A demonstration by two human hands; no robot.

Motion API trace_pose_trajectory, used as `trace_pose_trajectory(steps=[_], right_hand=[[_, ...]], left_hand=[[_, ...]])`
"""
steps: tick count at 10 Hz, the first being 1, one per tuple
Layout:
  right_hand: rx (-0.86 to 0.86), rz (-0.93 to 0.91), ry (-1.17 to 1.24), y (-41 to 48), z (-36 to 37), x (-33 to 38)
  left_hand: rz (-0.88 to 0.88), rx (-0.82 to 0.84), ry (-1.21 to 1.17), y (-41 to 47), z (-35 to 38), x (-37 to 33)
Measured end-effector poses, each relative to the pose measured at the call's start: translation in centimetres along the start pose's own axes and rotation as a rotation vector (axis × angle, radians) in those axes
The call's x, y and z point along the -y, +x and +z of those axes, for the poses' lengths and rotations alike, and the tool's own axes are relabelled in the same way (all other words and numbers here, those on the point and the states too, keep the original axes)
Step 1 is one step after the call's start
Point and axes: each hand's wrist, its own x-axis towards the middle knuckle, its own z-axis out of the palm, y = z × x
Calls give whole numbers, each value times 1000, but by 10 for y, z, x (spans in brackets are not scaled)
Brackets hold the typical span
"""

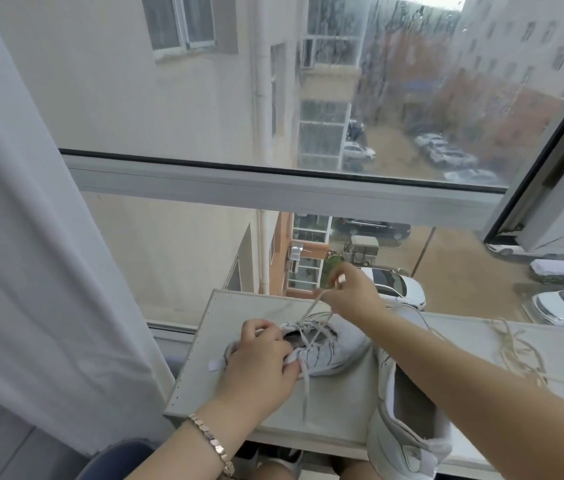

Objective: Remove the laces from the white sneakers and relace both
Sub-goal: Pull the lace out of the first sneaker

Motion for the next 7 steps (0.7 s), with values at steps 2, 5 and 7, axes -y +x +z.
trace_pose_trajectory(steps=[2, 5, 7], right_hand=[[85, 194, 3, 0, -10, -4], [107, -393, -906, -3, -14, -16], [338, -789, -853, -34, 9, -14]], left_hand=[[-42, 10, -6, 3, 0, 2], [-46, -19, 9, 1, 0, 5], [-64, -32, -50, 1, 0, 5]])
